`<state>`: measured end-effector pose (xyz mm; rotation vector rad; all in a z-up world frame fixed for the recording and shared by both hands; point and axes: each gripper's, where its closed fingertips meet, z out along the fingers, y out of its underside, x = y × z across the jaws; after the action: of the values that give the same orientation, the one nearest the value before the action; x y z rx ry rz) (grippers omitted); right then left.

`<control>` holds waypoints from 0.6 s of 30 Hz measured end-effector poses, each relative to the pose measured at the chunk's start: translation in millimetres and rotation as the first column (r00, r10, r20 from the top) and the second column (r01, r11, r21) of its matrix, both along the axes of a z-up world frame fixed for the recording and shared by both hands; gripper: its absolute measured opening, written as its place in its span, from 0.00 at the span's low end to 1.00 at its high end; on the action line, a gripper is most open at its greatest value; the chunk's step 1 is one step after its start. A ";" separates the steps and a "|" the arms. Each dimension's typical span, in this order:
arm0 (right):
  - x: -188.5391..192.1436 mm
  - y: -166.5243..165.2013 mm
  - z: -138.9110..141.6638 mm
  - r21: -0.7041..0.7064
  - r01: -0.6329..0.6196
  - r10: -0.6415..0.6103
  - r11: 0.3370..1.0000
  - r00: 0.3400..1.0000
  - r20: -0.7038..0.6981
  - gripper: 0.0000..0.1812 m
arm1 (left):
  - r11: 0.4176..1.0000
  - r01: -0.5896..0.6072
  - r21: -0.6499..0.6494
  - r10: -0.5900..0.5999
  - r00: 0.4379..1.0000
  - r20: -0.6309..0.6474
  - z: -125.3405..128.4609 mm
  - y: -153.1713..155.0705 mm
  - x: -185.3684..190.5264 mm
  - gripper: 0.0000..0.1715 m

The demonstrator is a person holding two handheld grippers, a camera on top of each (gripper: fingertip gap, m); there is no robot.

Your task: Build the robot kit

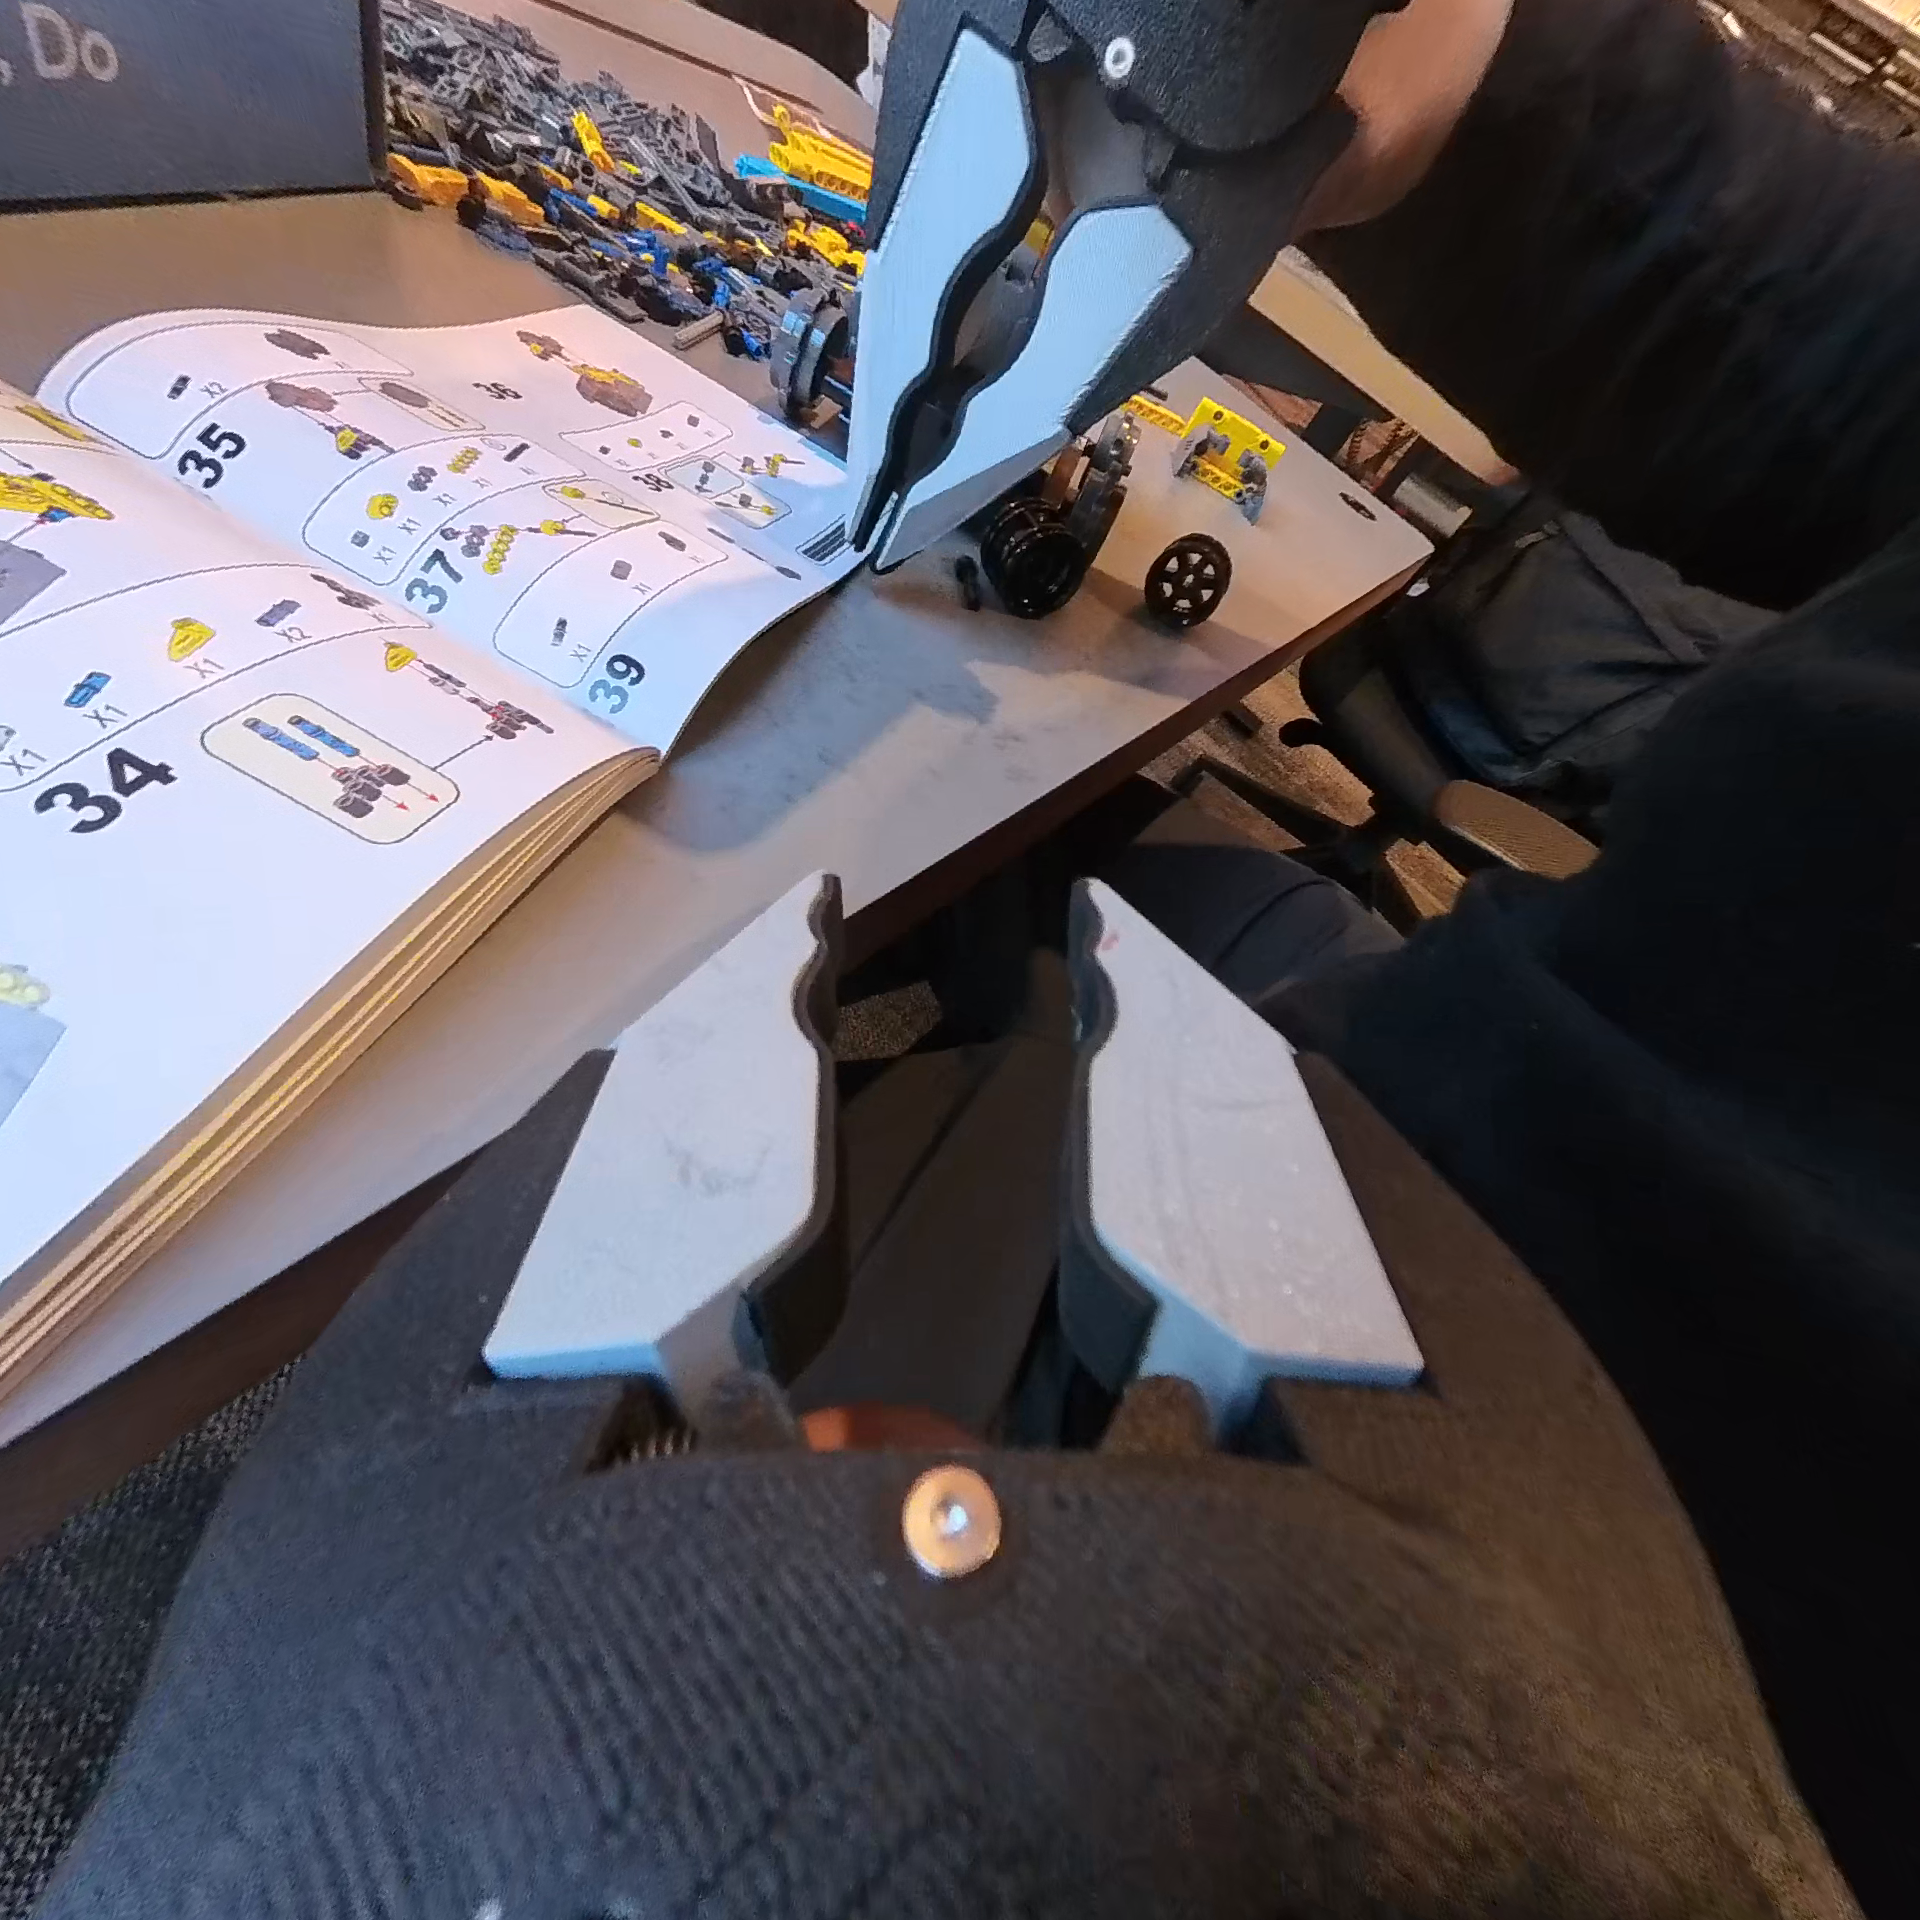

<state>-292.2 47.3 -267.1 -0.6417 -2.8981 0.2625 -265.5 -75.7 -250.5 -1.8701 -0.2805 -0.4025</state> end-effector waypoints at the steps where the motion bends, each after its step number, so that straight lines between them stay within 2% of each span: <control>1: -0.1 0.4 -0.2 0.000 0.002 -0.002 1.000 1.000 0.000 0.02 | 1.000 0.000 0.000 0.000 1.000 0.000 0.0 -0.1 -0.3 0.25; 18: -1.1 6.0 3.0 0.005 0.009 -0.009 1.000 1.000 -0.010 0.04 | 0.999 0.018 -0.040 -0.018 1.000 0.004 -7.7 1.7 3.0 0.25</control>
<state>-293.2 53.3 -264.1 -0.6512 -2.8847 0.2567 -262.6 -74.0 -258.2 -1.9124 -0.2764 -0.4150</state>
